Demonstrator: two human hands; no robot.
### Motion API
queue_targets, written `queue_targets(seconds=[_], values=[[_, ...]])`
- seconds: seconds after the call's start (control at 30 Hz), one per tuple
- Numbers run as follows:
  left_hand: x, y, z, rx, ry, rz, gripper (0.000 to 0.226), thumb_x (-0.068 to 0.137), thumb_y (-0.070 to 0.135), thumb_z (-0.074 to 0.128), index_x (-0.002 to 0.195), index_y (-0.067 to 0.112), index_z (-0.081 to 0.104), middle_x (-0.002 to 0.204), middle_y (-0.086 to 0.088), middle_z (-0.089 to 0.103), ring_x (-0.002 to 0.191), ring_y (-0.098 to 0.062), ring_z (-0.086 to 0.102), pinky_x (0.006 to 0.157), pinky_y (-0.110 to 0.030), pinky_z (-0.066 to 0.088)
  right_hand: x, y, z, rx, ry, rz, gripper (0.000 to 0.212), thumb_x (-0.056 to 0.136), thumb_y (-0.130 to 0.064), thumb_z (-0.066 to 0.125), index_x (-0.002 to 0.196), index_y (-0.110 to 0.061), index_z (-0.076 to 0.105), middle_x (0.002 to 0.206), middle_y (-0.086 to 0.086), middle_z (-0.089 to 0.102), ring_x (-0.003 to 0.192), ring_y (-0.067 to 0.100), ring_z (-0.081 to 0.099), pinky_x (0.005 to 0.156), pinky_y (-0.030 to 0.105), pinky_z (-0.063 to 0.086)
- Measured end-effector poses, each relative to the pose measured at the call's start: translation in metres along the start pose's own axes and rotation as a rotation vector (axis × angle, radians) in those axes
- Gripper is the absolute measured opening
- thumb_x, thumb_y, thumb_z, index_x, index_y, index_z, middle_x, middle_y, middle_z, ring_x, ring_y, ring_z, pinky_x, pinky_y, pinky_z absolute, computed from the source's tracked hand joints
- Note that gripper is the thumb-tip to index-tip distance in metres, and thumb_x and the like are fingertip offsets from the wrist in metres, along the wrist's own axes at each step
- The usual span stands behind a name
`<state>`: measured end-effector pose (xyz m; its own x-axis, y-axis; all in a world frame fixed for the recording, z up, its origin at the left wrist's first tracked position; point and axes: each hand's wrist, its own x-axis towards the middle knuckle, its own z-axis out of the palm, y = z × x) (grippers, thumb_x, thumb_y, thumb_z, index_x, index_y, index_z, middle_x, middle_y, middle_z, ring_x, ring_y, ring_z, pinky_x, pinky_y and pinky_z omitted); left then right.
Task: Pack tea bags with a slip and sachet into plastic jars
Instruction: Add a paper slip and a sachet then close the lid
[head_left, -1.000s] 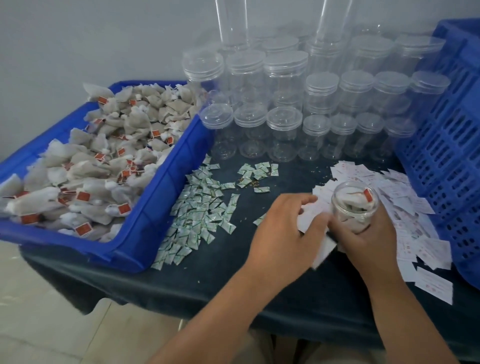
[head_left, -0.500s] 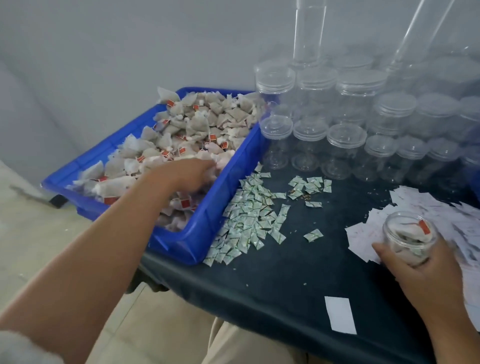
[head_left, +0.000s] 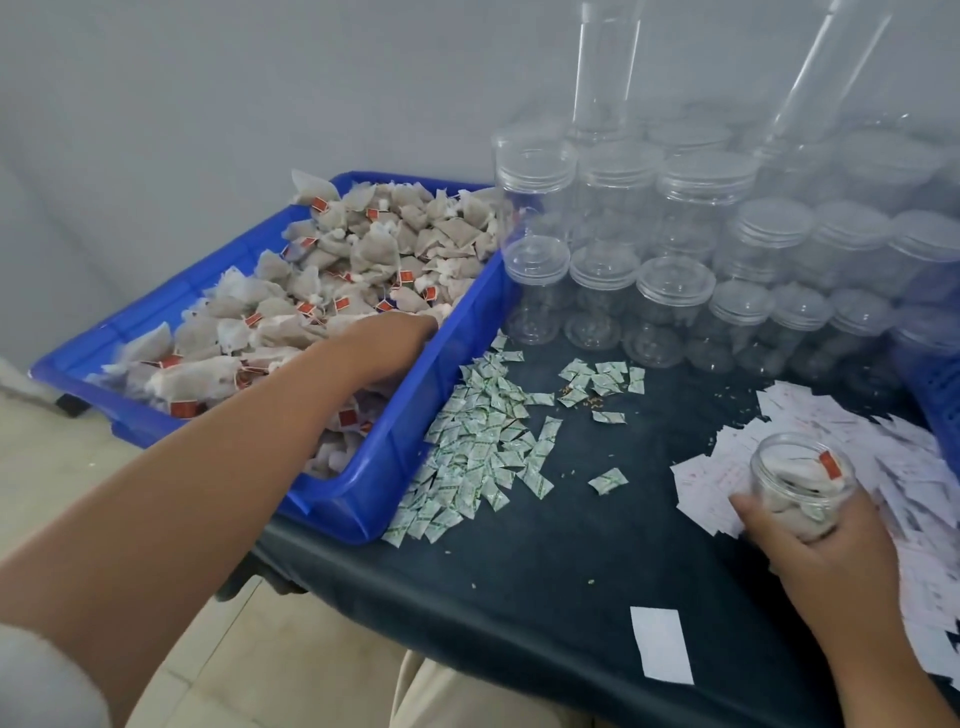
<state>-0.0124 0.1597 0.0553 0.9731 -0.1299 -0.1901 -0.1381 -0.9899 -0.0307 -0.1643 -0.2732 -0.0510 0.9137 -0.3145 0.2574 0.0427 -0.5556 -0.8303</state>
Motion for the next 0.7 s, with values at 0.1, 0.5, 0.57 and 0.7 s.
queue_targets(seconds=[0.1, 0.5, 0.57, 0.7], values=[[0.001, 0.002, -0.001, 0.036, -0.027, 0.067, 0.014, 0.105, 0.018, 0.046, 0.106, 0.022, 0.059, 0.120, -0.007, 0.069, 0.101, -0.026, 0.063, 0.091, -0.041, 0.052, -0.001, -0.001, -0.001, 0.022, -0.022, 0.013, 0.058, 0.074, -0.062, 0.087, 0.107, -0.018, 0.067, 0.097, 0.001, 0.074, 0.094, 0.027, 0.070, 0.087, 0.050, 0.057], [-0.006, -0.031, 0.002, 0.215, -0.448, 0.055, 0.110, 0.088, 0.026, 0.079, 0.167, 0.028, 0.003, 0.172, -0.004, 0.005, 0.152, -0.033, 0.032, 0.119, -0.050, 0.037, -0.003, -0.006, -0.004, 0.228, 0.109, 0.073, 0.060, 0.074, -0.062, 0.082, 0.122, -0.030, 0.067, 0.108, -0.027, 0.072, 0.099, -0.009, 0.067, 0.073, 0.000, 0.047], [-0.009, -0.040, 0.012, 0.197, -0.336, 0.033, 0.115, 0.086, 0.026, 0.081, 0.167, 0.032, -0.001, 0.171, -0.005, 0.007, 0.145, -0.034, 0.042, 0.116, -0.050, 0.041, -0.003, -0.005, -0.005, 0.225, 0.115, 0.065, 0.058, 0.074, -0.063, 0.080, 0.121, -0.031, 0.067, 0.108, -0.025, 0.072, 0.102, -0.006, 0.067, 0.079, 0.001, 0.045], [-0.024, -0.043, 0.044, 0.296, 0.399, 0.145, 0.096, 0.068, 0.025, 0.089, 0.151, 0.030, 0.042, 0.140, -0.016, 0.041, 0.113, -0.044, 0.048, 0.078, -0.068, 0.050, -0.003, -0.005, -0.003, 0.184, 0.086, 0.039, 0.060, 0.073, -0.063, 0.082, 0.120, -0.030, 0.065, 0.109, -0.017, 0.072, 0.104, 0.000, 0.067, 0.086, 0.014, 0.049]])
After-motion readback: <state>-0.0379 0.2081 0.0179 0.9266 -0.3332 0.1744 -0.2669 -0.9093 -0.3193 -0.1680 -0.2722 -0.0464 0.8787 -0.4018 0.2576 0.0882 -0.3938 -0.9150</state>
